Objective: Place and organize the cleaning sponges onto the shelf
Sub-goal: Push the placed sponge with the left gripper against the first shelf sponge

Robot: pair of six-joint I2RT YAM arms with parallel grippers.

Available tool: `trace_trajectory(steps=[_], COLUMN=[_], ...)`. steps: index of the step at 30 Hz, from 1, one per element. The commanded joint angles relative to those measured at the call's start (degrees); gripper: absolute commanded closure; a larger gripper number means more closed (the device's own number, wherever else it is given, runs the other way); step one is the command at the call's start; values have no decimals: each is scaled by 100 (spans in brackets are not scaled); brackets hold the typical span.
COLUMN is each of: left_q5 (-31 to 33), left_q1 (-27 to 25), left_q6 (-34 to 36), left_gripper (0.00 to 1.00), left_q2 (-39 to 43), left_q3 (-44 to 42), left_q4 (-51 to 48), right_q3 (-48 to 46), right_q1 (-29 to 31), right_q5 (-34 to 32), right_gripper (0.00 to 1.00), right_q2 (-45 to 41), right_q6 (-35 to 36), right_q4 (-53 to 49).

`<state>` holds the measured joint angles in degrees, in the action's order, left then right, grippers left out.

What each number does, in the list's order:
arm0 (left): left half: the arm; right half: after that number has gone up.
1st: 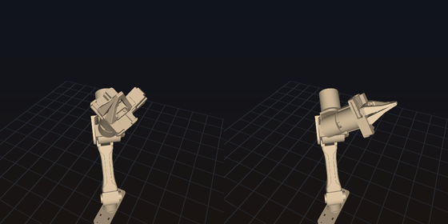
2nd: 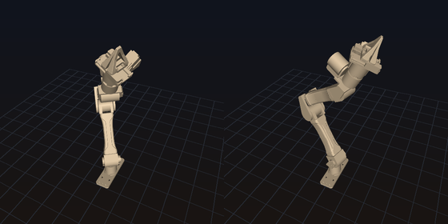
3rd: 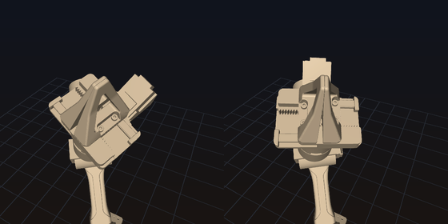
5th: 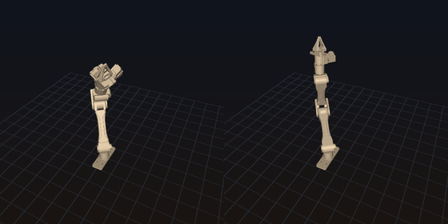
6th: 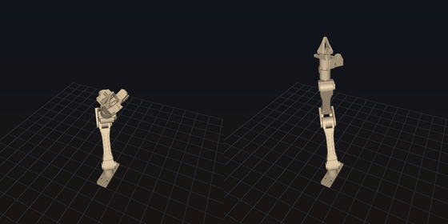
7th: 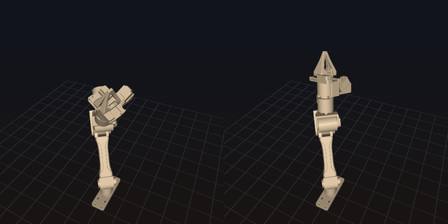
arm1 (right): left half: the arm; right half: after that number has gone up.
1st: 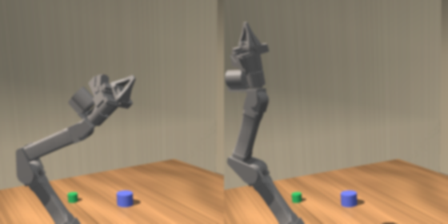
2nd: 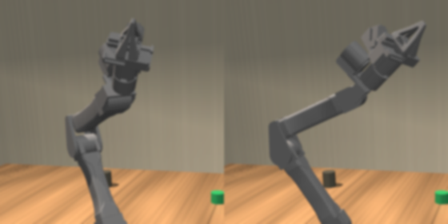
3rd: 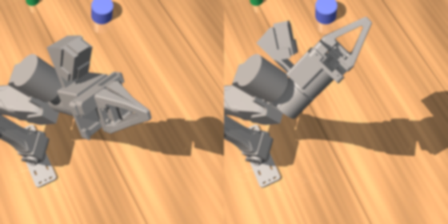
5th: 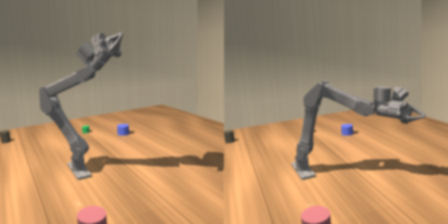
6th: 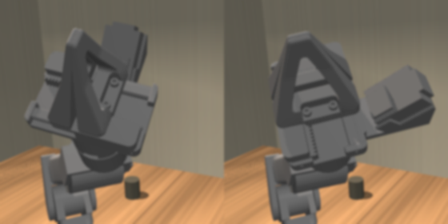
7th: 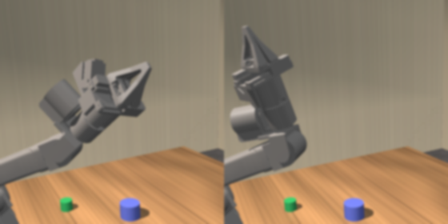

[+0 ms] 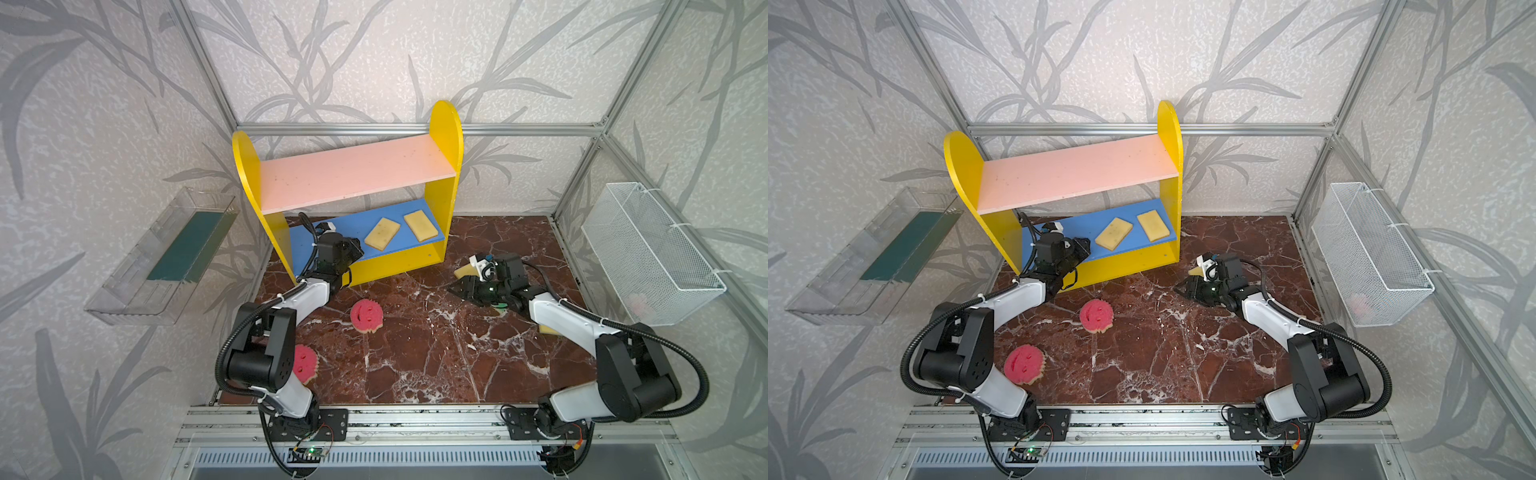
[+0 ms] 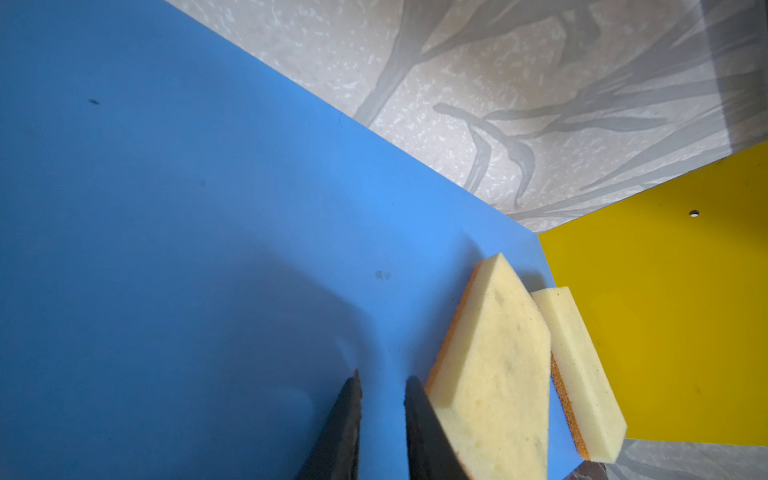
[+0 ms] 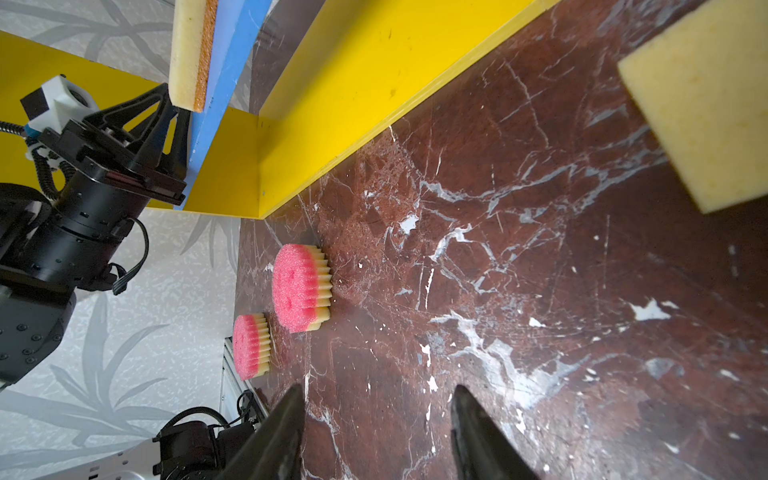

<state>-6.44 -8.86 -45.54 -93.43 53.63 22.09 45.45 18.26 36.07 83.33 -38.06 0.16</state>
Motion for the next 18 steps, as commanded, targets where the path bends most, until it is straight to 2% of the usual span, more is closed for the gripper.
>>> trace_trajectory(steps=[1, 18], left_q5=[-240, -1000], left_q1=[68, 97], left_q6=[-85, -131], left_gripper=[78, 80], left_q2=[-149, -676], left_q3=[281, 694], left_q4=[-17, 5], right_q3=[-19, 33], right_q1=[15, 20], right_q5=[58, 84], right_gripper=[44, 44], right_q2=[43, 122], right_q6=[-19, -26], right_q4=[71, 76])
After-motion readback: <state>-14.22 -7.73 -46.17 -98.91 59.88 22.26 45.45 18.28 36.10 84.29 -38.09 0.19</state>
